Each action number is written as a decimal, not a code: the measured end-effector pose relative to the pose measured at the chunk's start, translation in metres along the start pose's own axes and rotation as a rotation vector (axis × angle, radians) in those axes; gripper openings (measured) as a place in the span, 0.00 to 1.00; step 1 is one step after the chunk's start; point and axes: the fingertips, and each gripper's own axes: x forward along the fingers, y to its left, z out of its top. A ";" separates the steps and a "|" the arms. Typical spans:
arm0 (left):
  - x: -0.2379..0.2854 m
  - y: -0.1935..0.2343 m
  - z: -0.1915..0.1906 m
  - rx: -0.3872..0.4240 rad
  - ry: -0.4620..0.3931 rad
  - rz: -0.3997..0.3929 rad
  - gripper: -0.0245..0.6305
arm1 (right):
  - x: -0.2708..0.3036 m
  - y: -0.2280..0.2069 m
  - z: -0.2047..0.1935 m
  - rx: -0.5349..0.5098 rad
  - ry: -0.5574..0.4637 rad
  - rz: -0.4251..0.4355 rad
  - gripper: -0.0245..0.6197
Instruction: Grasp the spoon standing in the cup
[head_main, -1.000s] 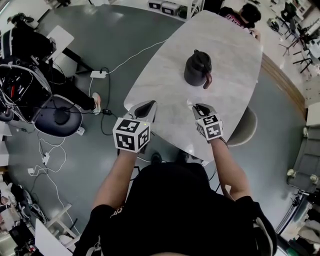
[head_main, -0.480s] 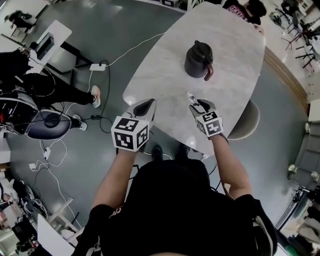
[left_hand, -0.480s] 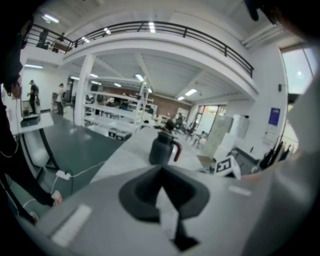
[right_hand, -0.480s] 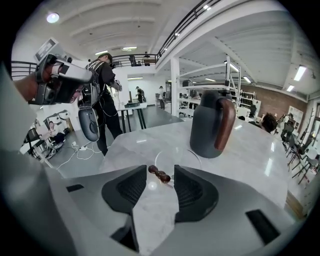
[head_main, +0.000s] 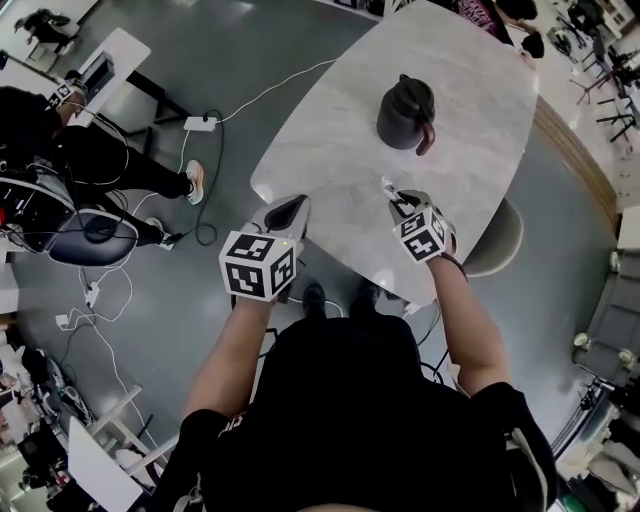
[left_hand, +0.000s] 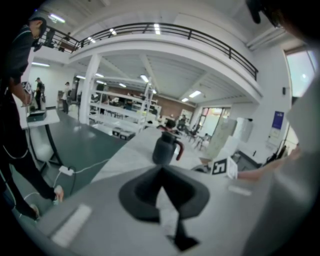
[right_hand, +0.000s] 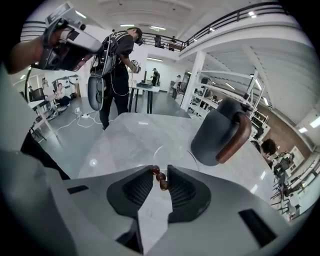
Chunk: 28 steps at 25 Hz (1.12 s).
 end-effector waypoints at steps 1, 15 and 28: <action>-0.003 0.001 0.000 -0.003 -0.005 0.001 0.05 | -0.001 0.001 0.001 0.001 0.001 0.001 0.16; -0.051 0.022 0.007 -0.042 -0.073 -0.041 0.05 | -0.073 0.009 0.055 0.157 -0.117 -0.093 0.10; -0.040 -0.030 0.057 0.137 -0.163 -0.323 0.05 | -0.235 0.046 0.097 0.516 -0.450 -0.234 0.10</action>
